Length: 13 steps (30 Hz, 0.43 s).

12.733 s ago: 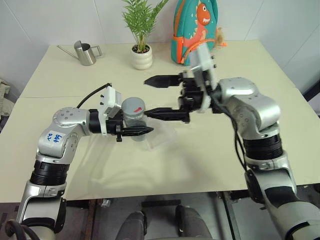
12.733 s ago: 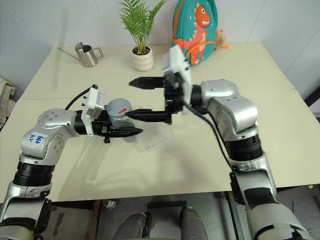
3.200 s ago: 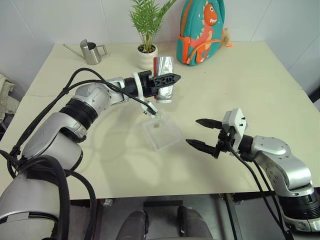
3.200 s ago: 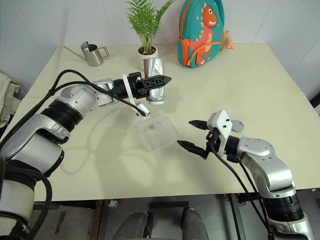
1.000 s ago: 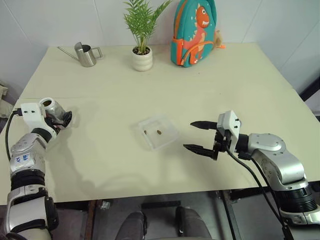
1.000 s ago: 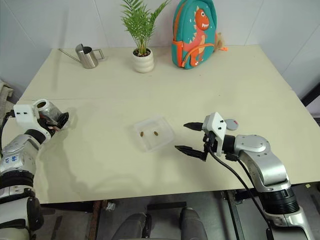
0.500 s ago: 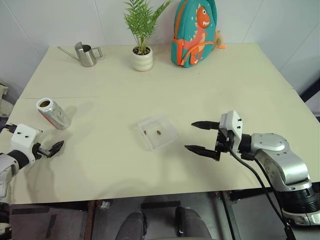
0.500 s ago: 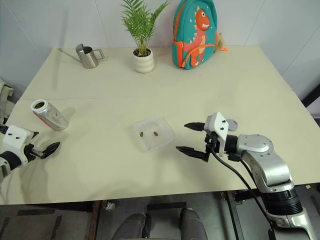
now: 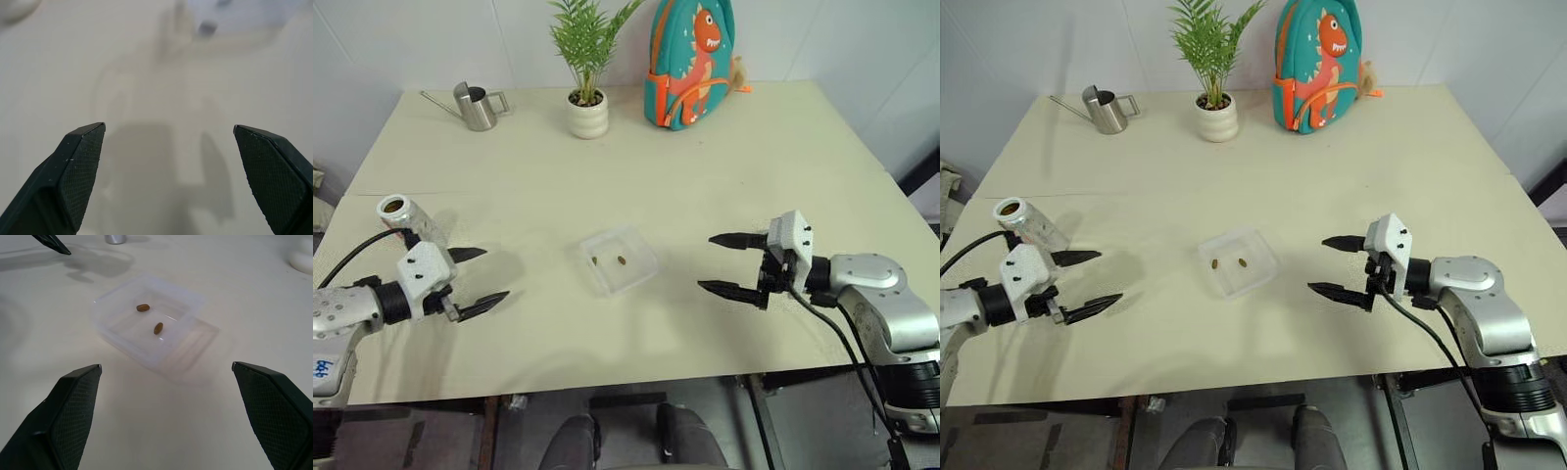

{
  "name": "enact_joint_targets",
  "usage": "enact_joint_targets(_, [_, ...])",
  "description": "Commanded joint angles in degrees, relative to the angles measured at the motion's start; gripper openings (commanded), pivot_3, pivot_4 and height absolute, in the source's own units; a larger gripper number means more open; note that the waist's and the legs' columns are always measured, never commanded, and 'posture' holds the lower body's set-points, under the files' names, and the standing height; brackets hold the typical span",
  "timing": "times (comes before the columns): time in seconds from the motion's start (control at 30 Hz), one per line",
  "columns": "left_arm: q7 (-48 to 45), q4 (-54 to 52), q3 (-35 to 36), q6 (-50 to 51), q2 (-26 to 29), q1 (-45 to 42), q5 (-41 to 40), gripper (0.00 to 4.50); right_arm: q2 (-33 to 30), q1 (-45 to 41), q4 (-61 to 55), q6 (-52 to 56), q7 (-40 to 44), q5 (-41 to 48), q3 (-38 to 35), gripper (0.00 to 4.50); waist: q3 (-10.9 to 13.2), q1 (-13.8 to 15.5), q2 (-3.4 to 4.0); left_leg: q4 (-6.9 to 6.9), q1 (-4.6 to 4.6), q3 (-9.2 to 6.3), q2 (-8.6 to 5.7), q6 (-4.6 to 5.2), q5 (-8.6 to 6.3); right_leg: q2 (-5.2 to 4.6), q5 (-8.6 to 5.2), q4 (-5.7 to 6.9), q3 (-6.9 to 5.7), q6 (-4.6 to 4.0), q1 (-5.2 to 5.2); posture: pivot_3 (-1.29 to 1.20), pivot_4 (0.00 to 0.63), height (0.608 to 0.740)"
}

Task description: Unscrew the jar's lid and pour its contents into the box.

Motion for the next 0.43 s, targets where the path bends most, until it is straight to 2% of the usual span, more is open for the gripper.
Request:
enact_joint_targets(0.03, [-2.2,-5.0,0.1,4.5,-0.3,-3.3,-6.0,4.47,-1.0,-1.9,0.5,-1.4,-0.3,0.3,-2.7,4.5,0.0,-0.1,0.0,0.01,0.01,0.01,0.01,-0.01,0.0,0.02,0.0,0.03,0.01,0.0,-0.01,0.0,0.15,0.74])
enact_joint_targets(0.43, [-0.2,-4.1,-3.3,4.5,-4.8,-7.6,-3.6,4.47,-1.9,-1.4,0.4,-1.6,-2.1,-0.3,-4.3,4.5,0.0,0.2,0.04,0.03,0.01,0.04,0.01,-0.04,0.03,0.14,0.0,0.05,0.01,0.0,-0.01,0.0,0.15,0.74])
